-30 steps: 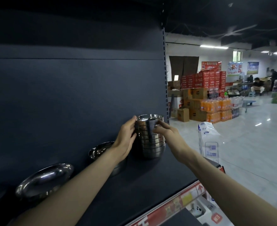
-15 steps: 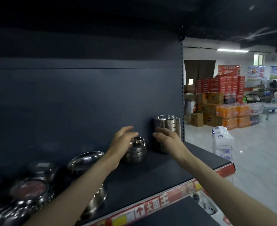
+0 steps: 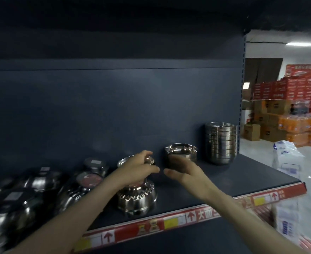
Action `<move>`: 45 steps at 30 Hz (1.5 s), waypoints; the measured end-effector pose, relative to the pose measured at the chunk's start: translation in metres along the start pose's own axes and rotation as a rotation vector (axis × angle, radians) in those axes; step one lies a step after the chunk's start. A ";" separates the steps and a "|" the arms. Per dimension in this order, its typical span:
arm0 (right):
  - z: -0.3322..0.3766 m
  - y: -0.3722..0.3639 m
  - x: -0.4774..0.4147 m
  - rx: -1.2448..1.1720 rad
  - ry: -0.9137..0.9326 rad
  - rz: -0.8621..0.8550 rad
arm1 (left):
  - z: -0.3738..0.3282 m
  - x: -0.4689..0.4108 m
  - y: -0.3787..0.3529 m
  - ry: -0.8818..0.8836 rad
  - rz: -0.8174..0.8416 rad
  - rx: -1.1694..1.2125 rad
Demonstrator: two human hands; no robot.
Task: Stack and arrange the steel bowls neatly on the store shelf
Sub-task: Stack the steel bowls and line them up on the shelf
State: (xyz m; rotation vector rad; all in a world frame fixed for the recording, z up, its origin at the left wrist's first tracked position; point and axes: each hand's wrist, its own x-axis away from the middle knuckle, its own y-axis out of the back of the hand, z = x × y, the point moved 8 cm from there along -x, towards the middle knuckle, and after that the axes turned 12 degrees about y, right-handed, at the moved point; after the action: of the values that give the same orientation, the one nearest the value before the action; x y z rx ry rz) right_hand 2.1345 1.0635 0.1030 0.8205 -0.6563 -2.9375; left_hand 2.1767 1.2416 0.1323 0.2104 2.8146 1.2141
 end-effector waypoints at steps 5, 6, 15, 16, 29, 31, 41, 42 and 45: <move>-0.007 -0.049 0.011 0.068 -0.024 0.157 | 0.029 0.006 0.002 0.043 0.246 -0.501; -0.009 -0.057 0.012 0.072 -0.029 0.176 | 0.034 0.006 0.003 0.061 0.250 -0.588; -0.028 -0.090 0.015 0.131 -0.026 0.224 | 0.052 0.001 -0.005 0.124 0.285 -0.825; -0.030 -0.091 0.014 0.133 -0.029 0.226 | 0.053 -0.001 -0.005 0.126 0.285 -0.836; -0.040 -0.088 0.011 0.143 -0.028 0.186 | 0.047 -0.004 -0.001 0.023 0.272 -0.719; -0.040 -0.081 0.012 0.096 -0.024 0.155 | 0.043 -0.003 0.003 -0.001 0.272 -0.669; -0.013 0.002 0.013 -0.070 0.028 -0.004 | -0.005 -0.005 0.012 -0.193 0.072 -0.181; -0.009 0.013 0.014 -0.073 0.028 -0.034 | -0.010 -0.007 0.010 -0.201 0.063 -0.091; 0.001 0.044 0.016 -0.087 0.051 -0.099 | -0.029 -0.011 0.001 -0.248 0.052 0.116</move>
State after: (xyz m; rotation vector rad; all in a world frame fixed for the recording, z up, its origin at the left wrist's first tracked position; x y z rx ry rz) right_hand 2.1165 1.0219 0.1134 0.9423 -0.4948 -2.9957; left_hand 2.1841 1.2196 0.1535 0.4128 2.6785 0.9584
